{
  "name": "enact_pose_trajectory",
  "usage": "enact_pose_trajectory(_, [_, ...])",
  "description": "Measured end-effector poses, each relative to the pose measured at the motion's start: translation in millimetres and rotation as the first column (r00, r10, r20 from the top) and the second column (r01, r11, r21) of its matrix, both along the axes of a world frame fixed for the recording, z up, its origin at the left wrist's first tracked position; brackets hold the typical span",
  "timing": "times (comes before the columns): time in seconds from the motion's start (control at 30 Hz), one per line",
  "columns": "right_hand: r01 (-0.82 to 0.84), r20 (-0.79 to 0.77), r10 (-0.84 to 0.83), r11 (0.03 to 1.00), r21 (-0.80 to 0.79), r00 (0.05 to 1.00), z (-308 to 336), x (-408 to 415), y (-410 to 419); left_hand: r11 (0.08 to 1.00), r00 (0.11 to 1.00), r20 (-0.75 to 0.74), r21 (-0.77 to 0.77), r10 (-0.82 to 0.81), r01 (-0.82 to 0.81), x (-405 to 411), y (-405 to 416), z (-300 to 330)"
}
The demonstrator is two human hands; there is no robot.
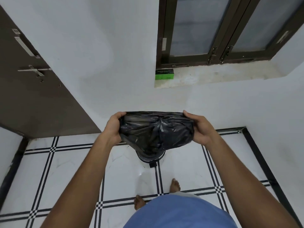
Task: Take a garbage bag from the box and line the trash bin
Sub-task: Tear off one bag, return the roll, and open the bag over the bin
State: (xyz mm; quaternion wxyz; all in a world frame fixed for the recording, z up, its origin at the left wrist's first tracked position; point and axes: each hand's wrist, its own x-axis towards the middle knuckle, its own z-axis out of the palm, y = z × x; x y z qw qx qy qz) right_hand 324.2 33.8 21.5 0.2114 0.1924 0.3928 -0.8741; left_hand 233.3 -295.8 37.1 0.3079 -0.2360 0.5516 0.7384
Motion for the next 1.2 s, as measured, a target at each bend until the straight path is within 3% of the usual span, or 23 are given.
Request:
enact_pose_trajectory(0.1, [-0.04,0.026,0.038,0.995,0.09,0.999,3,-14,18,0.986,0.988,0.012,-0.055,-0.155,0.155,4,0,3])
enact_pose_trajectory(0.23, [-0.13,0.029,0.127,0.945,0.3,0.991,-1,-39,45,0.854,0.878,-0.021,-0.245,-0.478,0.459,4,13,2])
enact_pose_trajectory(0.3, [-0.069,-0.005,0.077,0.919,0.388,0.997,-6,-51,57,0.906,0.917,-0.039,-0.18,-0.397,0.384,1,24,-2])
enact_pose_trajectory(0.37, [-0.01,-0.028,0.025,0.899,0.439,0.999,-7,-61,71,0.98,0.98,-0.038,-0.023,-0.197,0.197,-3,39,-5])
enact_pose_trajectory(0.43, [0.028,-0.03,-0.016,0.883,0.469,0.999,-6,-68,85,0.994,0.993,-0.049,0.015,-0.107,0.107,-6,55,-4])
enact_pose_trajectory(0.57, [0.061,-0.007,-0.066,0.872,0.486,0.998,-11,-79,108,0.991,0.991,-0.039,-0.043,-0.13,0.129,-3,88,-6])
enact_pose_trajectory(0.77, [0.049,0.064,-0.09,0.88,0.472,0.994,-21,-78,128,0.994,0.995,-0.027,0.051,-0.093,0.094,4,109,-19])
enact_pose_trajectory(1.2, [0.059,0.137,-0.126,0.908,0.416,0.983,-51,-54,163,0.989,0.989,-0.02,-0.026,-0.147,0.147,-13,151,-29])
